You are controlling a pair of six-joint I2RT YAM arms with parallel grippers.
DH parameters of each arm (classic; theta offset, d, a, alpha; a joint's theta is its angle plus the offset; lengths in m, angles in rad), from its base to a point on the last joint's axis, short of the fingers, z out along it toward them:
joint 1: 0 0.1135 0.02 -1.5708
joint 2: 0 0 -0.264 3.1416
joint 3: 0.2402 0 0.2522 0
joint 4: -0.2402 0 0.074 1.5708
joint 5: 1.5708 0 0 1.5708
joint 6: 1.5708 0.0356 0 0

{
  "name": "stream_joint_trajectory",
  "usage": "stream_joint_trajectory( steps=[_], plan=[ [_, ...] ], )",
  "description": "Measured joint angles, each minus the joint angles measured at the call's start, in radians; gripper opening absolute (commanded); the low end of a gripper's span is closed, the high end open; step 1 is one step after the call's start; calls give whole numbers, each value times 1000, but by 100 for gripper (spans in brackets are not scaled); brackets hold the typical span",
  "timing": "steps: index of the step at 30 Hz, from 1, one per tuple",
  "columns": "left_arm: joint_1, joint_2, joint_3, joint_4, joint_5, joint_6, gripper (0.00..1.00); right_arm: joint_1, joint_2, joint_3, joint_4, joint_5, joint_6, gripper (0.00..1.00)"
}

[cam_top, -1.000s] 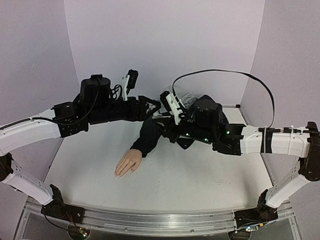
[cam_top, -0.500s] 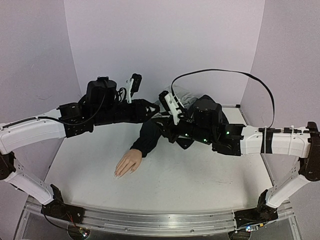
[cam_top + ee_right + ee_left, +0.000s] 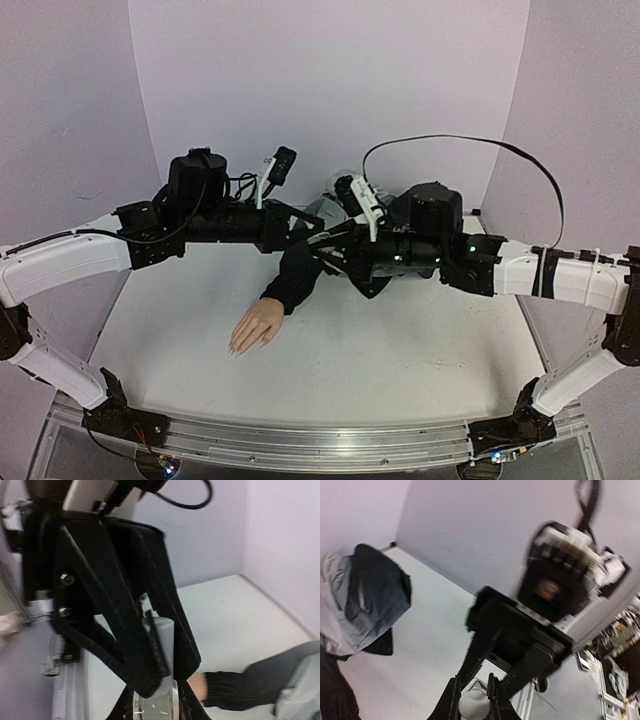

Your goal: Paint the nails

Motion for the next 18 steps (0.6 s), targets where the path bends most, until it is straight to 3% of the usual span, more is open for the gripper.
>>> stream_joint_trajectory(
  steps=[1, 4, 6, 9, 14, 16, 18],
  plan=[
    [4, -1, 0, 17, 77, 37, 0, -40, -8, -1, 0, -181, 29, 0],
    [2, -14, -2, 39, 266, 134, 0, -87, -9, -1, 31, -522, 132, 0],
    [-9, -24, -3, 49, 380, 191, 0, -80, -9, -1, 61, -660, 188, 0],
    [-23, -31, -3, 60, 466, 259, 2, -67, -13, -11, 100, -719, 219, 0],
    [-2, -25, -3, 49, 440, 271, 55, -68, -27, -46, 132, -620, 196, 0],
    [18, -26, -5, 40, 400, 249, 72, -76, -30, -47, 122, -500, 159, 0],
    [50, -32, -16, 23, 336, 198, 82, -82, -31, -47, 105, -366, 118, 0]
  ],
)
